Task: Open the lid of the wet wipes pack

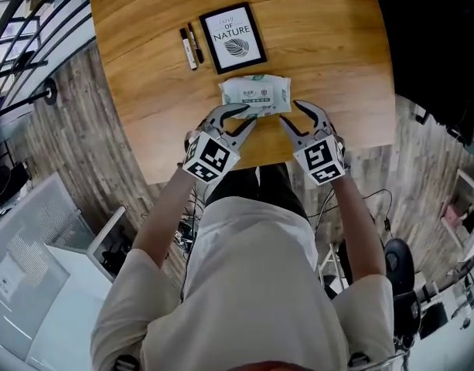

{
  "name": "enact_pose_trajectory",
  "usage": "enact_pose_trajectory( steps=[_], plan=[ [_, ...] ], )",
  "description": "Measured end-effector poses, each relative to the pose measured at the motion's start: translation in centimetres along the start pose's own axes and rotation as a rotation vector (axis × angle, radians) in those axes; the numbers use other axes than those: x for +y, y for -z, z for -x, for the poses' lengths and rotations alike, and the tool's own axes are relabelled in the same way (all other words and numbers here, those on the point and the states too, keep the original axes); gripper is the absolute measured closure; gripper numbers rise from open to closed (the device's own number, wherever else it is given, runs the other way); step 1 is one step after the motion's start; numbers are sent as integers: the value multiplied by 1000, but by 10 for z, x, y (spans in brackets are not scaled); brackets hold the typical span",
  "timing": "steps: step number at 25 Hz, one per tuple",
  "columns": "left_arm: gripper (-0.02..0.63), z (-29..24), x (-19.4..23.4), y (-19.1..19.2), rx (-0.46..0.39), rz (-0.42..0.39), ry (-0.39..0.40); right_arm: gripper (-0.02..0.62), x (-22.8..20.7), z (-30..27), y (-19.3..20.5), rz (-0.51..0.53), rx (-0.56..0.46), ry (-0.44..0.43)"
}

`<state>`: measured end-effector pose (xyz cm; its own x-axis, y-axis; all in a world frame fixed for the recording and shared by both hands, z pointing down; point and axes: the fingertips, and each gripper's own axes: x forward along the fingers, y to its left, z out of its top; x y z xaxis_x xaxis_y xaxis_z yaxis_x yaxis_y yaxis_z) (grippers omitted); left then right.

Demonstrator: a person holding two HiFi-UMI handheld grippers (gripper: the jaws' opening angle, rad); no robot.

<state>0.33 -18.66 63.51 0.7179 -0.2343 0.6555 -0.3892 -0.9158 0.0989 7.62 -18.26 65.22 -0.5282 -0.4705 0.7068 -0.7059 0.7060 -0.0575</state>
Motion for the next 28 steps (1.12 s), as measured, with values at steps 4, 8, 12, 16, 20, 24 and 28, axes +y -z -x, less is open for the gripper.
enact_pose_trajectory(
  steps=[4,8,12,16,20,24,28],
  plan=[
    [500,-23,4,13,47,-91,21,420,-3,-23,12,23,47,-24],
    [491,-42,8,27,90,-184,38,420,-5,-45,29,64,83,-51],
    [483,-53,7,39,125,-247,63,420,2,-59,38,82,93,-71],
    [476,-67,6,50,154,-317,71,420,2,-71,46,75,87,-76],
    [464,-74,5,60,181,-368,71,420,0,-78,53,58,78,-63],
    [457,-79,4,68,195,-395,71,420,1,-82,58,65,74,-62],
    [449,-82,4,71,203,-435,63,419,1,-84,58,64,66,-70]
  ],
)
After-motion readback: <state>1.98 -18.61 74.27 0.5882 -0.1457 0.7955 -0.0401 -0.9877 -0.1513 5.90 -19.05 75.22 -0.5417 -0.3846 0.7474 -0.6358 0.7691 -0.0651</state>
